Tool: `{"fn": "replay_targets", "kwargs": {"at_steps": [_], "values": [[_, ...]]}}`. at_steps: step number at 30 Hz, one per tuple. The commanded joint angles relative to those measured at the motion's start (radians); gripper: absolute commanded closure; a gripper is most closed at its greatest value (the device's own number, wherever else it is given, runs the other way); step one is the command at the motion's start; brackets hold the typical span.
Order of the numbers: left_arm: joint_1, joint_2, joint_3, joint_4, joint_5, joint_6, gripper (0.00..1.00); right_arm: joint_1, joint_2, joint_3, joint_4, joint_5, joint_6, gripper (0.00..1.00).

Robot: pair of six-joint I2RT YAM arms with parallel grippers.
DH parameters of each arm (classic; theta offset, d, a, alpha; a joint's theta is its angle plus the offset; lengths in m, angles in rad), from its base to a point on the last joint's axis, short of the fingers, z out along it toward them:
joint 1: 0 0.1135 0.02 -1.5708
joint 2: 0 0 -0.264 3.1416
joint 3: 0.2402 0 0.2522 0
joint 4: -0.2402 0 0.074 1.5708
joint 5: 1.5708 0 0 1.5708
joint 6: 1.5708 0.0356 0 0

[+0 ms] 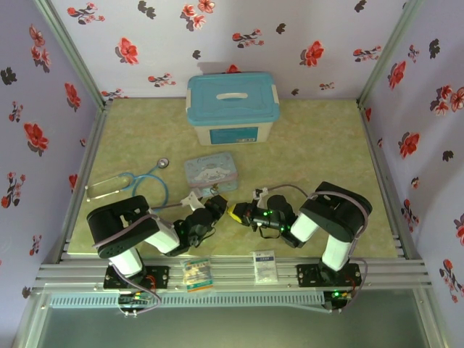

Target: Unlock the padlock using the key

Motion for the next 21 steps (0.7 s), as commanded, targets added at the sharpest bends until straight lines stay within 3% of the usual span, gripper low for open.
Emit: {"fn": "replay_targets", "kwargs": {"at_steps": [1, 12, 21], "values": [[-0.043, 0.000, 0.040, 0.084, 0.088, -0.007, 1.00, -0.018, -0.008, 0.010, 0.062, 0.085, -0.029, 1.00], [-0.053, 0.013, 0.048, 0.092, 0.093, -0.019, 1.00, -0.071, 0.002, 0.032, 0.062, -0.031, 0.003, 1.00], [-0.053, 0.014, 0.053, 0.094, 0.087, -0.017, 1.00, -0.064, 0.018, 0.033, 0.063, -0.034, 0.003, 1.00]]}}
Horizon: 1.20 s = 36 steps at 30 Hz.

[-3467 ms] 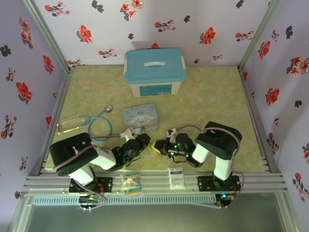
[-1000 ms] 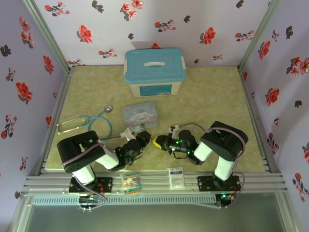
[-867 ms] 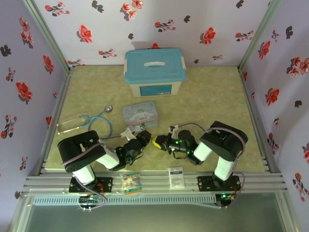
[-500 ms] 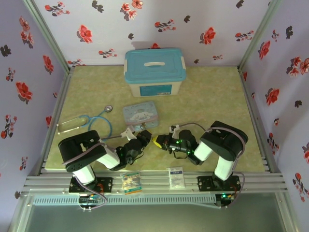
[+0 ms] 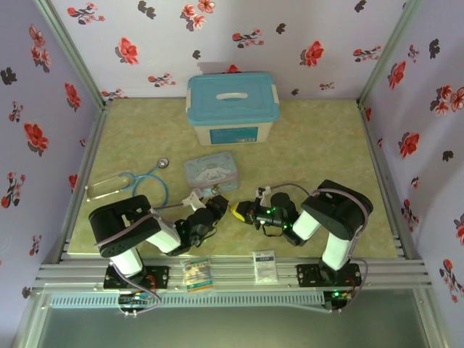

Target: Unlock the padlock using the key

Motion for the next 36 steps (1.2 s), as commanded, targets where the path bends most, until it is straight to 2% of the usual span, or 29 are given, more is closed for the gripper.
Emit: {"fn": "replay_targets", "kwargs": {"at_steps": [1, 17, 26, 32, 36], "values": [[-0.049, 0.003, 0.042, 0.097, 0.086, 0.003, 1.00, -0.004, 0.004, 0.040, 0.058, 0.036, 0.007, 1.00], [-0.042, 0.002, 0.042, 0.128, 0.090, -0.005, 1.00, -0.007, -0.050, 0.052, 0.059, 0.039, 0.110, 1.00], [-0.044, -0.026, 0.050, 0.158, 0.116, -0.004, 1.00, -0.071, -0.033, 0.076, 0.059, -0.001, 0.136, 1.00], [-0.046, -0.025, 0.055, 0.157, 0.122, -0.008, 1.00, -0.088, -0.007, 0.088, 0.057, -0.034, 0.098, 1.00], [-0.044, -0.005, 0.065, 0.158, 0.122, -0.017, 1.00, -0.056, -0.010, 0.068, 0.057, -0.019, 0.068, 1.00]]}}
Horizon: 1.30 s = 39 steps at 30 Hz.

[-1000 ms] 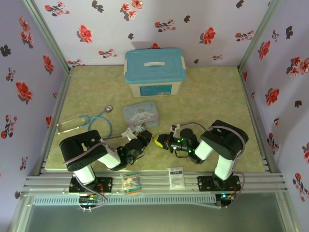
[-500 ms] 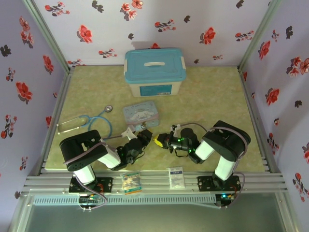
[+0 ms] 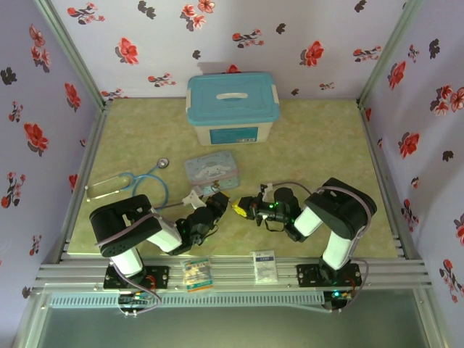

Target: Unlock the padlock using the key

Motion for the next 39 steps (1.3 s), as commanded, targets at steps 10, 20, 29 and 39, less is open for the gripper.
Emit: {"fn": "replay_targets", "kwargs": {"at_steps": [10, 20, 29, 39], "values": [[-0.048, 0.007, 0.062, 0.114, 0.148, -0.018, 1.00, 0.046, -0.040, 0.014, 0.071, 0.186, -0.062, 1.00], [-0.050, 0.015, 0.063, 0.113, 0.153, -0.021, 1.00, 0.022, -0.067, 0.034, 0.072, 0.233, -0.030, 1.00], [-0.051, 0.016, 0.058, 0.116, 0.146, -0.027, 1.00, 0.004, -0.103, 0.035, 0.073, 0.176, 0.078, 1.00], [-0.049, 0.026, 0.080, 0.114, 0.155, -0.028, 1.00, 0.070, -0.148, 0.037, -0.069, 0.281, -0.058, 1.00]]}}
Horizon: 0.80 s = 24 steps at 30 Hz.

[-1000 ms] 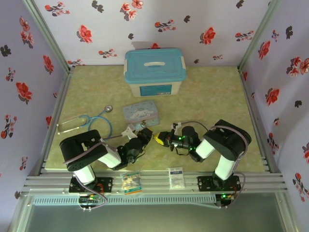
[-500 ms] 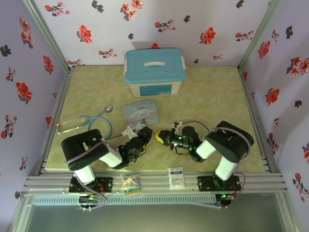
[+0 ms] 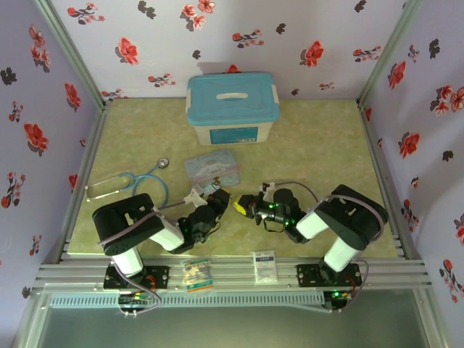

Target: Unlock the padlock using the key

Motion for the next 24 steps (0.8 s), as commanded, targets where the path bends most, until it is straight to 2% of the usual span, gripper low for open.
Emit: {"fn": "replay_targets", "kwargs": {"at_steps": [1, 7, 10, 12, 16, 19, 24], "values": [[-0.052, 0.004, 0.051, 0.076, 0.179, 0.004, 1.00, 0.021, -0.043, 0.050, -0.001, 0.142, -0.072, 1.00], [-0.054, 0.025, 0.054, 0.076, 0.181, -0.011, 1.00, 0.018, -0.177, 0.078, -0.198, 0.150, -0.162, 1.00], [-0.059, 0.030, 0.062, 0.079, 0.183, -0.010, 1.00, 0.009, -0.255, 0.106, -0.367, 0.153, -0.205, 1.00], [-0.060, 0.030, 0.070, 0.078, 0.186, -0.010, 1.00, -0.006, -0.268, 0.112, -0.401, 0.135, -0.218, 1.00], [-0.062, 0.029, 0.077, 0.078, 0.194, -0.011, 1.00, -0.076, -0.207, 0.084, -0.246, 0.052, -0.140, 1.00], [-0.064, 0.029, 0.085, 0.078, 0.202, -0.012, 1.00, -0.088, -0.142, 0.112, -0.164, -0.033, -0.132, 1.00], [-0.069, 0.024, 0.084, 0.078, 0.203, -0.011, 1.00, -0.130, -0.113, 0.114, -0.148, -0.126, -0.144, 1.00]]}}
